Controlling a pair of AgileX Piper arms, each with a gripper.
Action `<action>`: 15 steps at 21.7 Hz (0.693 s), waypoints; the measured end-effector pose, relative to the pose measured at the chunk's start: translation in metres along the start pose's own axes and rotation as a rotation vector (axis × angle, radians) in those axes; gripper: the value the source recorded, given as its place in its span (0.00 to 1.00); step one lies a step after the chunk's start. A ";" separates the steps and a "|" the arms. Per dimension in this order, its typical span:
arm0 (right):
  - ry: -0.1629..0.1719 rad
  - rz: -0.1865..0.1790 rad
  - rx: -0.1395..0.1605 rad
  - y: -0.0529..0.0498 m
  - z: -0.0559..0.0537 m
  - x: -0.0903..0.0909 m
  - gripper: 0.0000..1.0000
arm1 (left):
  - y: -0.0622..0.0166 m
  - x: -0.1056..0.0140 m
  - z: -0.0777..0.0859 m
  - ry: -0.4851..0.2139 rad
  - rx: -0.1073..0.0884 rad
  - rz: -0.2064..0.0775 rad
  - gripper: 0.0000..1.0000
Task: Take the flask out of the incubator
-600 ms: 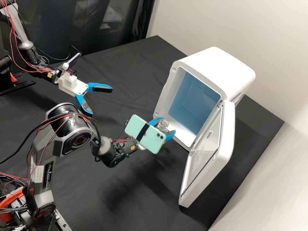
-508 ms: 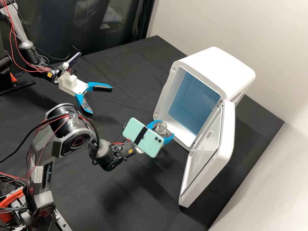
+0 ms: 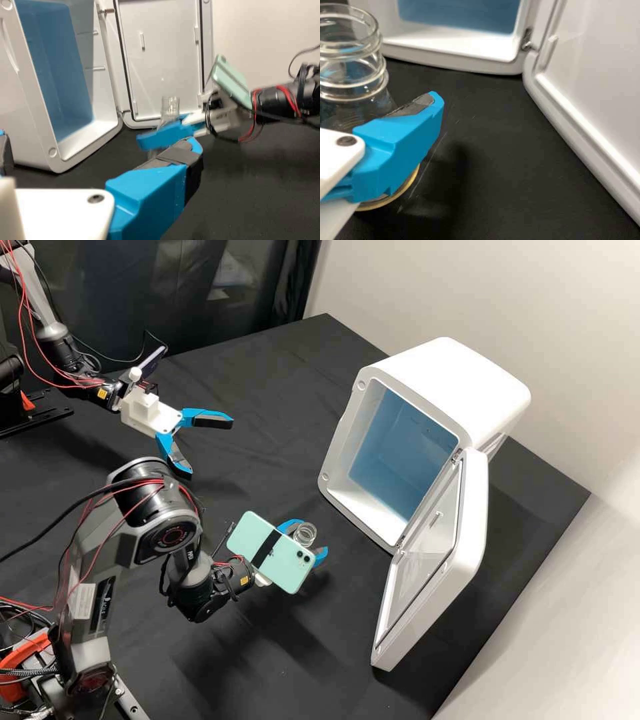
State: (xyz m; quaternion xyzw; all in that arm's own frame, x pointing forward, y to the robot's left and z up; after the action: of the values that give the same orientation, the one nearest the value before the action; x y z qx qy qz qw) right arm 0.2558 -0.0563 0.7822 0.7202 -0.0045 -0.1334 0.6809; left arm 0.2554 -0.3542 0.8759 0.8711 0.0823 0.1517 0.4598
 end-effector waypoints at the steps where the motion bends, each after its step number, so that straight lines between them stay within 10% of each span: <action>1: -0.002 -0.007 -0.005 -0.003 0.001 0.001 0.00 | 0.0000 0.000 0.000 0.000 0.000 0.000 1.00; 6: 0.026 0.000 -0.022 -0.007 0.002 0.004 0.00 | -0.0018 -0.002 0.000 0.001 -0.001 -0.008 1.00; 7: 0.028 0.001 -0.021 -0.008 0.002 0.005 1.00 | -0.0018 -0.002 0.000 0.001 -0.001 -0.008 1.00; 15: 0.031 0.011 -0.031 -0.009 0.002 0.006 1.00 | 0.0006 -0.003 0.000 0.000 0.000 0.001 1.00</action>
State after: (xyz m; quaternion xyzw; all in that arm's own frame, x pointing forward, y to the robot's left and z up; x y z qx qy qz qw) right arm 0.2595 -0.0588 0.7719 0.7114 0.0040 -0.1185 0.6927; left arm 0.2531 -0.3556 0.8758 0.8712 0.0816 0.1519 0.4596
